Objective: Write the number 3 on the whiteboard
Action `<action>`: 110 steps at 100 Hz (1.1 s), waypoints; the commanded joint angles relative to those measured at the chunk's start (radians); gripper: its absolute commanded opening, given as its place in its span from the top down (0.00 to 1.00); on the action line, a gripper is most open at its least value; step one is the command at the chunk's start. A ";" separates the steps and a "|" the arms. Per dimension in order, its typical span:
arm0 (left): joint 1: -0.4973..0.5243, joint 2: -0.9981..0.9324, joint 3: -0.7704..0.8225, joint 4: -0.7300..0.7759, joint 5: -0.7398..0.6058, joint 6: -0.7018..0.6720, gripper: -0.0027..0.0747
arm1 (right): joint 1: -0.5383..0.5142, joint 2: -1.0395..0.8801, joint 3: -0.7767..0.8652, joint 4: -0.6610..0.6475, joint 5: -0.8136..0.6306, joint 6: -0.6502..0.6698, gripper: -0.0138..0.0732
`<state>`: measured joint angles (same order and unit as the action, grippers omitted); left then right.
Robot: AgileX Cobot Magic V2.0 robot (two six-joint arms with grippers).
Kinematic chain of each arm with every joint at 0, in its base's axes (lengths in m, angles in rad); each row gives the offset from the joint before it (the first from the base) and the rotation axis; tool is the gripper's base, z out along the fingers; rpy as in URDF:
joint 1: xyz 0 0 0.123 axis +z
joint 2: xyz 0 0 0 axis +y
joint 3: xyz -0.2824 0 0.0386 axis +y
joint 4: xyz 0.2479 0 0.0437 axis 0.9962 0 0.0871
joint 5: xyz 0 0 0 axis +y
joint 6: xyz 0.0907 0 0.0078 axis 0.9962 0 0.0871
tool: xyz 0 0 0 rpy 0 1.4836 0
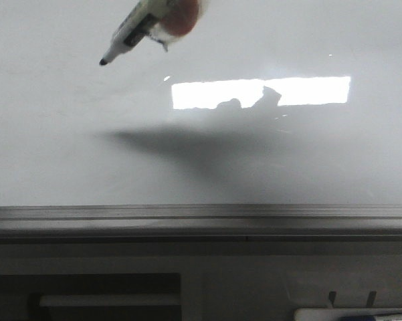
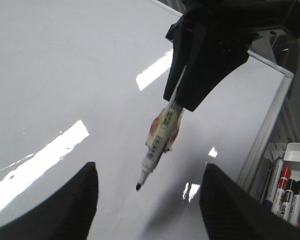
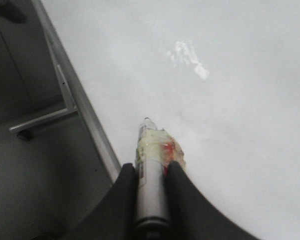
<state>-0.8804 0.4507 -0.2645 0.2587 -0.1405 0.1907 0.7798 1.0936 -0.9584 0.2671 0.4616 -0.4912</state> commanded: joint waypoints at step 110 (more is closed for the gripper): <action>0.246 -0.017 -0.024 -0.084 -0.071 -0.009 0.99 | -0.168 0.123 -0.157 -0.105 -0.012 -0.001 0.90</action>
<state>-0.6363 0.4304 -0.2614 0.1890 -0.1338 0.1889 0.6544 1.2547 -1.0830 0.2084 0.4684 -0.4912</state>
